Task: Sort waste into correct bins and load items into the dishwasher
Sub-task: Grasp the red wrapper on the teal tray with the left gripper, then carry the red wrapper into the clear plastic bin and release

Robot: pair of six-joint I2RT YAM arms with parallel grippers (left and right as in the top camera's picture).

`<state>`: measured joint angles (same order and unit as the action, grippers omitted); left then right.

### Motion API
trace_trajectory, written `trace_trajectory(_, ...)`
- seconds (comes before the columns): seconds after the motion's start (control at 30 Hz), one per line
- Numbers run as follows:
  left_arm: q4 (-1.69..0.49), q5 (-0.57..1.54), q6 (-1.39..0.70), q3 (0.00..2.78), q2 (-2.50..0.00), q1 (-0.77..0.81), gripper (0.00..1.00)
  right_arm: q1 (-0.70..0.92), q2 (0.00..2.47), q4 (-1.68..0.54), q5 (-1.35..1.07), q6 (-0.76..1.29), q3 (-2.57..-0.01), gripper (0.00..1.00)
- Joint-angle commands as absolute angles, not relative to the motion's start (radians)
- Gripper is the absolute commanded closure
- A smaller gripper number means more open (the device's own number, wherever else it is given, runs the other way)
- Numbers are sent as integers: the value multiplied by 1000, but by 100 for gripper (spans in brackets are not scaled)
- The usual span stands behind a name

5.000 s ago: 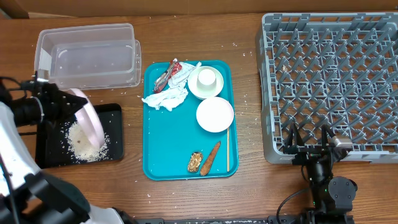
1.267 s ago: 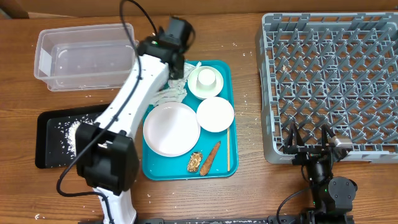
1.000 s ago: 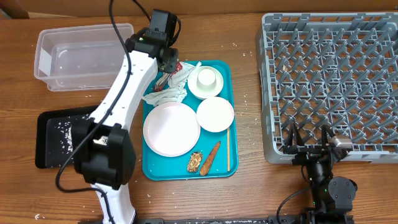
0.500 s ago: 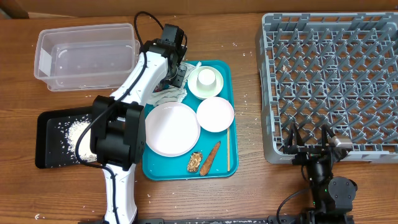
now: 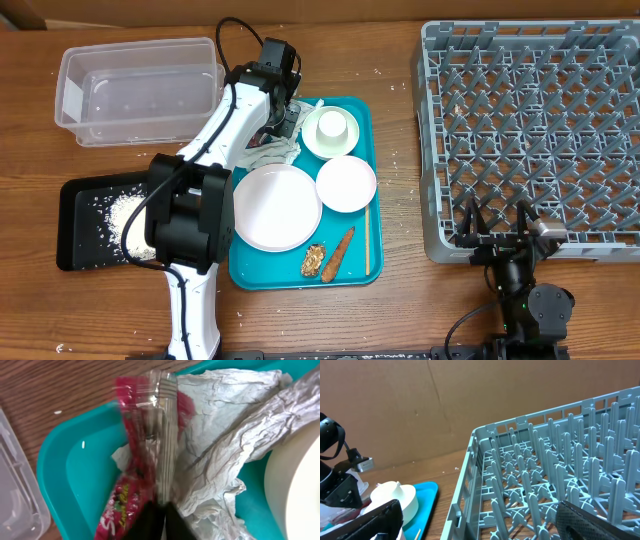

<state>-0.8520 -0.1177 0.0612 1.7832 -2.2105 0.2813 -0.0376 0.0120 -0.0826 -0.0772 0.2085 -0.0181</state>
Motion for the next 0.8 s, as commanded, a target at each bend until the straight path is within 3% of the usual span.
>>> trace_trajectory(0.0,-859,-168,20,1808,-2211,281,96,-35,3,-79,-69,205,-8,0)
trace_trajectory(0.43,-930,-284,-143,2051,-2010,255,96,-35,3,-79,-69,205,-8,0)
trace_trajectory(0.77,-839,-384,-186,2054,-1971,76,96,-35,3,-79,-69,205,-8,0)
